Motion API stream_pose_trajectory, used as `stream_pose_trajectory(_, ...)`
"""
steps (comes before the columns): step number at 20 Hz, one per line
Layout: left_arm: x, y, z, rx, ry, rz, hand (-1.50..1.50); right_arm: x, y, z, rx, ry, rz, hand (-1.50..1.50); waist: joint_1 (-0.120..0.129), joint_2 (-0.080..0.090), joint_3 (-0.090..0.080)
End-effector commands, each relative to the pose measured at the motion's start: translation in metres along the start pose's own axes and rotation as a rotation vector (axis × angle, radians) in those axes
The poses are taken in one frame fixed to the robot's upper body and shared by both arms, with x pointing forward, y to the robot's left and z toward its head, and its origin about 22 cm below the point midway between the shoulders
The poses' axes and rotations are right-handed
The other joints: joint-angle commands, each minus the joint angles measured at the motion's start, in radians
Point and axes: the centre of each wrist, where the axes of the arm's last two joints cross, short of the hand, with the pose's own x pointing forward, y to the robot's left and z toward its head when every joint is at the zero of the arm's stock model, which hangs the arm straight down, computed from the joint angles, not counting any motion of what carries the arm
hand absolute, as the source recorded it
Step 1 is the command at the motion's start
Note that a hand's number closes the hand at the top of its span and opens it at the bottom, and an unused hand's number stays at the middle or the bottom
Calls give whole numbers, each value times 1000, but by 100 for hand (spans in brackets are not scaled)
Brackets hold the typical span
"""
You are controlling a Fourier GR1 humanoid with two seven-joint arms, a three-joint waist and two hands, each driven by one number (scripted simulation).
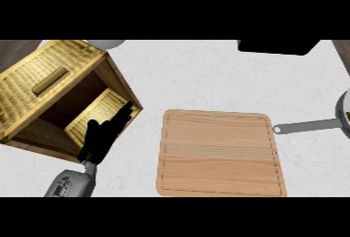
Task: Pick the pear from the cutting board and place it in the pot
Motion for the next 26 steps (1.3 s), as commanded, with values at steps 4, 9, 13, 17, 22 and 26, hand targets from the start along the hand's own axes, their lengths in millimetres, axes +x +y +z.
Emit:
stream_pose_trajectory(4,-10,12,8,23,27,24,0,54,28,-15,89,-73,-57,-150,-36,-9,2)
stream_pose_trajectory(9,-7,14,8,51,28,17,0,75,-1,-5,-161,-232,-473,-150,-46,-11,4)
stream_pose_trajectory(13,-6,25,7,69,20,37,0,79,-15,-6,-298,-236,-778,-150,-73,-13,4)
stream_pose_trajectory(17,-20,18,19,69,32,30,0,65,-35,-16,-457,-182,-920,-150,-72,-18,2)
stream_pose_trajectory(22,-5,22,19,93,30,21,0,28,-40,-25,-577,-175,-1085,-150,-91,-22,2)
stream_pose_trajectory(26,-21,16,31,101,41,41,0,-17,-51,-19,-621,-230,-1144,-150,-109,-29,0)
